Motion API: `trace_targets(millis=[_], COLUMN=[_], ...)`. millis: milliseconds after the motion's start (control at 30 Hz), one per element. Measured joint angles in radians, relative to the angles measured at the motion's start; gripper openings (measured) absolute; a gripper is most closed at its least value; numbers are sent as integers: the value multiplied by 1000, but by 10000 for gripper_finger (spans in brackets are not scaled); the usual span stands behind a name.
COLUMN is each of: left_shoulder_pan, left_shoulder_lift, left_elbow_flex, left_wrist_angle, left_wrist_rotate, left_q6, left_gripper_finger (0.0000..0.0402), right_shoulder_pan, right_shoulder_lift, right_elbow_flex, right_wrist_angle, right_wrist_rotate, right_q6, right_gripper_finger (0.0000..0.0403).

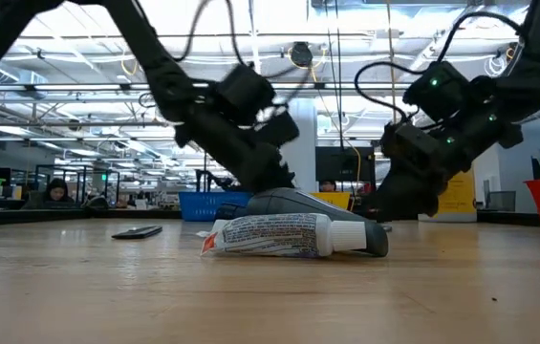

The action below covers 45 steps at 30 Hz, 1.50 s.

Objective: Pick & Place Travel size toiletries
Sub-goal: Put the black hair comb into the green bin

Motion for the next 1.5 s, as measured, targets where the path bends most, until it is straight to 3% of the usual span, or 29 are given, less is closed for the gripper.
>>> trace_targets(millis=[100,300,567,800,1033,1333,1500], left_shoulder_pan=[8,6,5,5,4,4,0], left_shoulder_lift=[55,138,218,221,221,199,84], left_elbow_flex=[74,175,238,237,235,234,226], left_wrist_angle=[-91,-92,-86,-93,-93,-95,-234], left_wrist_rotate=[29,51,55,49,44,42,32], left_q6=[37,46,22,5,5,-4,29], left_gripper_finger=[13,6,6,8,3,19,21], right_shoulder_pan=[-8,8,33,33,37,52,66], right_shoulder_lift=[40,124,257,215,86,50,53], right_elbow_flex=[3,50,164,156,134,93,94], right_wrist_angle=[27,58,55,-33,-236,-255,-220], right_wrist_rotate=[-40,-74,-135,-138,-102,-5,48], right_q6=[37,69,70,-19,-121,-116,-176], right_gripper_finger=[261,297,292,276,194,38,13])
